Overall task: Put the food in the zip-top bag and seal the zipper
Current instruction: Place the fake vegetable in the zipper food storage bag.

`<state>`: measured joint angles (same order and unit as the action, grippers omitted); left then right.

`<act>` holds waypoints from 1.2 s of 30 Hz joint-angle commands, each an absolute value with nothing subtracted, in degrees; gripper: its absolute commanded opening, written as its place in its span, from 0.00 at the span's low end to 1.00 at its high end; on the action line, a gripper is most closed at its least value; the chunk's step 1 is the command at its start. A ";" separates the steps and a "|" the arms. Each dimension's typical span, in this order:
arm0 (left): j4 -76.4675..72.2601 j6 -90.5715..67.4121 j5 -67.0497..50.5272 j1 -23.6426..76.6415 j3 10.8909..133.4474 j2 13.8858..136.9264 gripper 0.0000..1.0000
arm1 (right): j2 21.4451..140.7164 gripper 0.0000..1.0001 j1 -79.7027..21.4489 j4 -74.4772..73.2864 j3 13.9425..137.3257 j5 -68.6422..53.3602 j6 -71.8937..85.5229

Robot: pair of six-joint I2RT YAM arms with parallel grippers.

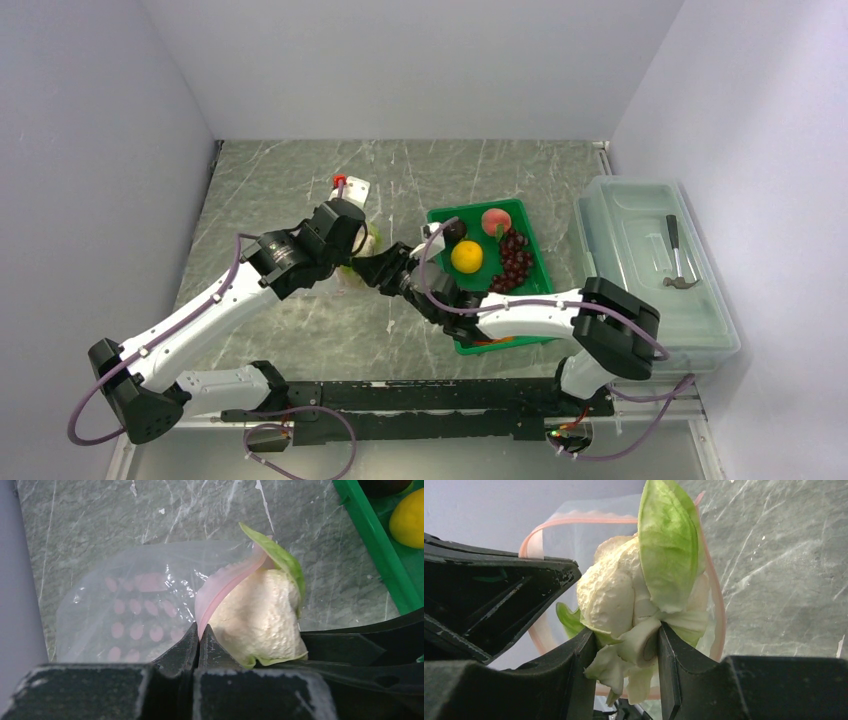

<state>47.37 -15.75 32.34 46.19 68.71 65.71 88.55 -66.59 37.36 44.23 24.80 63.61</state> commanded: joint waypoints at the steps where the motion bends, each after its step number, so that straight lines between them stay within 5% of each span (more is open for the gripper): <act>1: 45.24 -15.82 32.02 46.00 68.90 64.87 0.00 | 89.94 0.00 -66.87 34.43 49.89 21.82 59.78; 18: 43.69 -14.73 30.29 46.01 68.22 63.23 0.00 | 91.80 0.01 -65.18 20.69 60.75 14.48 46.05; 28: 43.51 -14.33 29.99 45.95 68.11 63.19 0.00 | 88.50 0.22 -64.78 16.03 61.94 13.81 41.90; 36: 43.99 -14.68 30.82 46.01 68.29 63.75 0.00 | 87.93 0.23 -65.40 16.09 61.51 9.61 37.17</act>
<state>46.52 -15.29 30.87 46.09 67.83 64.55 90.28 -64.79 13.37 59.46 13.04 41.06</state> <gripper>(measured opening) 0.014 0.423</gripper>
